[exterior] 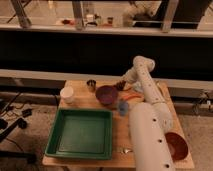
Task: Place grapes in purple bowl
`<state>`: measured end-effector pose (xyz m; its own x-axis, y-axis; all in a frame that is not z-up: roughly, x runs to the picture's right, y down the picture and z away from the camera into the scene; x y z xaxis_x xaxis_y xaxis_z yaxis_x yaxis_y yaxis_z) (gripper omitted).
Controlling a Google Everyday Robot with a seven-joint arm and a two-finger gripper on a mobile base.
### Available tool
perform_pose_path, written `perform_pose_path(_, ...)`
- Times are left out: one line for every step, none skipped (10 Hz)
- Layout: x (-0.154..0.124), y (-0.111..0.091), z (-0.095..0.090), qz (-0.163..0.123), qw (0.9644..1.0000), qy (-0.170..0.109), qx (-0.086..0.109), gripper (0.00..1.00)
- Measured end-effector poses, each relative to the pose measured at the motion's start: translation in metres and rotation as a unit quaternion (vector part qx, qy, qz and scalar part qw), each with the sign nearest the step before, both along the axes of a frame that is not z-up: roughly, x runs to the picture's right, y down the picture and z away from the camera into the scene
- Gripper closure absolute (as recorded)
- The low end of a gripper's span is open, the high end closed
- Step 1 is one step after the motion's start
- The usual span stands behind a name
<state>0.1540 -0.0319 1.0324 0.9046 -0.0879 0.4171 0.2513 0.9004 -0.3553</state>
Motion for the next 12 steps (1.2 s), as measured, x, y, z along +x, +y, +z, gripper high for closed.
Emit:
perform_pose_path(0.003, -0.001, 0.000, 0.003, 1.0000, 0.000, 0.001, 0.78)
perform_pose_path(0.006, -0.002, -0.001, 0.007, 1.0000, 0.000, 0.001, 0.89)
perform_pose_path(0.007, -0.003, -0.001, 0.009, 1.0000, -0.002, 0.001, 0.93)
perform_pose_path(0.007, -0.004, -0.002, 0.010, 0.9999, -0.003, 0.002, 0.94)
perform_pose_path(0.010, -0.007, -0.007, 0.013, 0.9999, -0.006, 0.003, 0.94)
perform_pose_path(0.017, -0.012, -0.015, 0.019, 0.9998, -0.006, 0.010, 0.94)
perform_pose_path(0.023, -0.016, -0.023, 0.026, 0.9995, -0.007, 0.017, 0.94)
perform_pose_path(0.026, -0.019, -0.030, 0.031, 0.9992, -0.008, 0.022, 0.94)
perform_pose_path(0.030, -0.022, -0.037, 0.035, 0.9989, -0.010, 0.028, 0.94)
perform_pose_path(0.030, -0.023, -0.044, 0.037, 0.9987, -0.013, 0.033, 0.94)
perform_pose_path(0.030, -0.025, -0.049, 0.039, 0.9985, -0.016, 0.036, 0.94)
perform_pose_path(0.029, -0.027, -0.054, 0.040, 0.9982, -0.019, 0.041, 0.94)
